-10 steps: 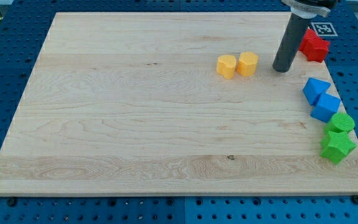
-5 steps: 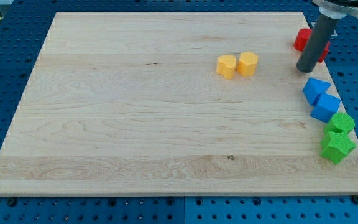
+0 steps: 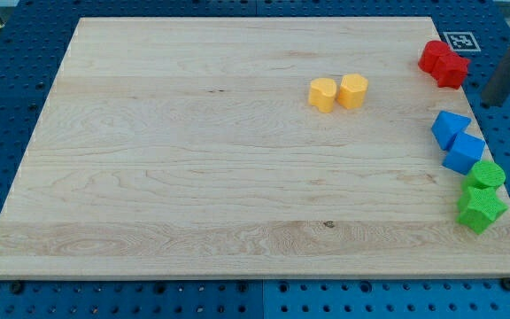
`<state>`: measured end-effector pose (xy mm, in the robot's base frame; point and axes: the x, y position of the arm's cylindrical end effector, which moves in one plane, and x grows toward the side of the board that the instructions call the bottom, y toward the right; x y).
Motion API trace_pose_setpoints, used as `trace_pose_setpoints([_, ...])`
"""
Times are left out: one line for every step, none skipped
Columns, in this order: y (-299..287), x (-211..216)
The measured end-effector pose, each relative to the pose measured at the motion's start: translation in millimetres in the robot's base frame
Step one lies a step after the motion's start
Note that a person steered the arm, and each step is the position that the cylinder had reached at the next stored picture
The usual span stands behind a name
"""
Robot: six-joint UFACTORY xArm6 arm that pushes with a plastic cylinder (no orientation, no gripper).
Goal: Push the red star into the yellow blocks
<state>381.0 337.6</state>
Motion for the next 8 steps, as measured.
trace_pose_setpoints([7,-39])
trace_pose_setpoints([0,-45])
trace_pose_setpoints([-21,-49])
trace_pose_setpoints([-25,-49])
trace_pose_setpoints([-28,-49])
trace_pose_setpoints([-45,-50])
trace_pose_setpoints([-51,-50])
trace_pose_setpoints([-51,-50])
